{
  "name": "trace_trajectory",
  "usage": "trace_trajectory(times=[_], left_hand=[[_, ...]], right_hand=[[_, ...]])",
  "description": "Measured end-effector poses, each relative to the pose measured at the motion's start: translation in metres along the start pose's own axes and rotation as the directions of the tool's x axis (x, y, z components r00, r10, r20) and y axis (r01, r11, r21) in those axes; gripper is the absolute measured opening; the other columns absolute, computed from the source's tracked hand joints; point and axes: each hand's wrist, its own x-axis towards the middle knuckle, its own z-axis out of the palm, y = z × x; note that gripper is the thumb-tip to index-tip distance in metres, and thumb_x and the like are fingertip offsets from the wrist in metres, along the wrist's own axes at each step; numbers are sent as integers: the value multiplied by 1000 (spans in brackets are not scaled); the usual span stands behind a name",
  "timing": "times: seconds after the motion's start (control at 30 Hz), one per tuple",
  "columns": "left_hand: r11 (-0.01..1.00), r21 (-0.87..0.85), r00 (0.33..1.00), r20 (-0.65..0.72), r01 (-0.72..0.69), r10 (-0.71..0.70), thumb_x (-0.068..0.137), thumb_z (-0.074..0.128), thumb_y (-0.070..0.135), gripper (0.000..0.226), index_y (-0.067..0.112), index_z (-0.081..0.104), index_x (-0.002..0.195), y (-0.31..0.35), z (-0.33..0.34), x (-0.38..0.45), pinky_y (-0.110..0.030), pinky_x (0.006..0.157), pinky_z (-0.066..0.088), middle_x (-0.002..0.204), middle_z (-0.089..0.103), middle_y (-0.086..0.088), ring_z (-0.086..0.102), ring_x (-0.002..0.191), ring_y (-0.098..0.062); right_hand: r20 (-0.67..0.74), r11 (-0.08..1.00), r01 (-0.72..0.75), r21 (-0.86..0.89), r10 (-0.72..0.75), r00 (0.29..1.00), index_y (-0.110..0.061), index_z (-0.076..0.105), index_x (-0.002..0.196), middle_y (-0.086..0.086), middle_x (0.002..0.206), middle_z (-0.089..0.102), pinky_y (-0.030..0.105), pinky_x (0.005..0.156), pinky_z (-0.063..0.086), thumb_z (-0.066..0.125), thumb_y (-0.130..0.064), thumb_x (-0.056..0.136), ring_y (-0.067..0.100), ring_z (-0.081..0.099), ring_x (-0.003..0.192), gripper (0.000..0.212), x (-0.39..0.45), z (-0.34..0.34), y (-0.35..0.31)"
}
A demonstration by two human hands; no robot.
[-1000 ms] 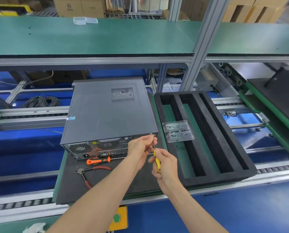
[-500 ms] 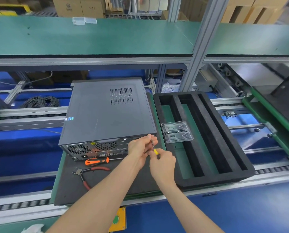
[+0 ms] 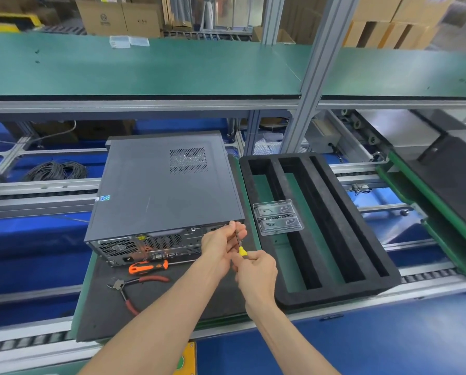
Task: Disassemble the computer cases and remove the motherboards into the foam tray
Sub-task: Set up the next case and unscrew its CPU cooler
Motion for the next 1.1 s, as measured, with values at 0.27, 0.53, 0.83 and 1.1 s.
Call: trace_trajectory(times=[0.27, 0.53, 0.83, 1.1], left_hand=[[1000, 17, 1000, 30, -8, 8, 97, 63, 12, 19, 1, 72, 109, 1, -1, -4, -31, 76, 54, 96, 78, -8, 74, 79, -14], [1000, 26, 992, 126, -8, 5, 98, 56, 1, 20, -4, 68, 113, 4, -9, 0, -29, 79, 55, 102, 76, -13, 75, 90, -19], [1000, -12, 996, 93, -5, 7, 98, 54, -4, 17, -5, 67, 108, 3, -9, -1, -31, 76, 56, 100, 76, -16, 76, 89, -21], [1000, 2, 991, 134, -8, 8, 100, 46, -5, 25, -5, 66, 113, 4, -10, -3, -27, 74, 56, 108, 75, -14, 76, 88, -16]], right_hand=[[36, 994, -105, 28, 104, 994, -9, 70, 71, 2, 57, 68, 27, 46, 44, 53, -30, 101, 12, 54, 46, 39, 2, 0, -5], [3, 998, 19, -58, -19, 1000, -13, 67, 69, 5, 67, 68, 43, 65, 53, 70, -35, 89, 18, 57, 62, 30, -2, -1, -8], [4, 998, 21, -61, -21, 1000, -15, 69, 73, 1, 67, 70, 39, 67, 55, 67, -26, 92, 18, 65, 65, 23, -2, 3, -6], [13, 1000, -20, -7, 20, 1000, -16, 68, 73, 1, 63, 71, 47, 77, 55, 51, -34, 100, 21, 64, 71, 37, -2, 3, -7]])
